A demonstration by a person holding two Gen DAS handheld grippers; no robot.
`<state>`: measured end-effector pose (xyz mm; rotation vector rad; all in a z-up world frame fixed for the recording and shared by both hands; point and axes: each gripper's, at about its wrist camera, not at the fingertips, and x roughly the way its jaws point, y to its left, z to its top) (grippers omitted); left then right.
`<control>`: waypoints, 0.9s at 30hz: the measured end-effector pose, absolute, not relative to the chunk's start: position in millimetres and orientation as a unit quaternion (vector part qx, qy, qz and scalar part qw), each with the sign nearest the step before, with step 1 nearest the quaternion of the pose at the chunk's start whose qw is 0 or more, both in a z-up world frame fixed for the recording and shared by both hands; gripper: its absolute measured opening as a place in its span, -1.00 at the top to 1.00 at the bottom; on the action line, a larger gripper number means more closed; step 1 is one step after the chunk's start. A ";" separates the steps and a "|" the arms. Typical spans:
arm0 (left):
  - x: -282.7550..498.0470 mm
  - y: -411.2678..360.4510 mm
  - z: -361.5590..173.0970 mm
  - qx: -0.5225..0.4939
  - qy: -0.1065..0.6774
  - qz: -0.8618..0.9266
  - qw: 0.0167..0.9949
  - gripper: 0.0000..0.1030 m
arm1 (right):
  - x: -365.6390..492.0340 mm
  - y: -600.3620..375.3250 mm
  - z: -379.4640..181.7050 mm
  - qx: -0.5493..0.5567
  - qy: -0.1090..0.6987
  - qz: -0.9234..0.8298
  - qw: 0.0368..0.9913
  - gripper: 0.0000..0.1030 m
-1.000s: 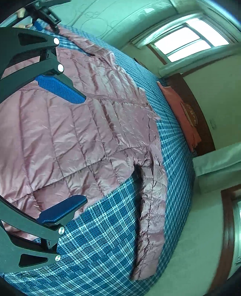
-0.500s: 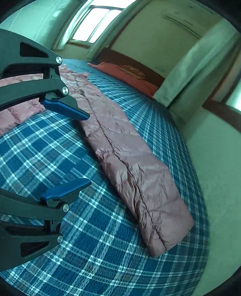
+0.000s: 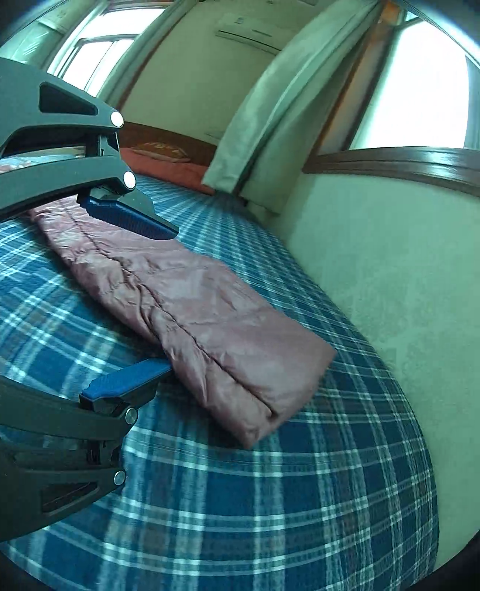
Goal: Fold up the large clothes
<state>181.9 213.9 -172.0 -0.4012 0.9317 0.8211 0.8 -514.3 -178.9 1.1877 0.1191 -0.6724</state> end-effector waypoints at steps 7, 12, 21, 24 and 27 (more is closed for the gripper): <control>185.0 213.4 -174.1 -0.184 0.432 0.383 0.795 -0.96 | -0.2 -538.7 -182.3 0.567 0.029 -0.336 0.751 -0.22; 181.6 214.4 -173.9 -0.182 0.434 0.384 0.794 -0.96 | 15.9 -549.3 -174.4 0.531 0.092 -0.336 0.773 0.74; 181.8 211.9 -173.0 -0.180 0.435 0.385 0.794 -0.96 | 82.3 -467.8 -87.2 0.378 0.116 -0.261 0.881 0.79; 182.1 212.1 -173.4 -0.180 0.435 0.385 0.794 -0.96 | 130.3 -416.2 -64.7 0.329 0.139 -0.204 0.912 0.79; 182.4 211.6 -173.5 -0.180 0.434 0.385 0.795 -0.96 | 177.3 -361.1 -53.3 0.293 0.165 -0.145 0.930 0.79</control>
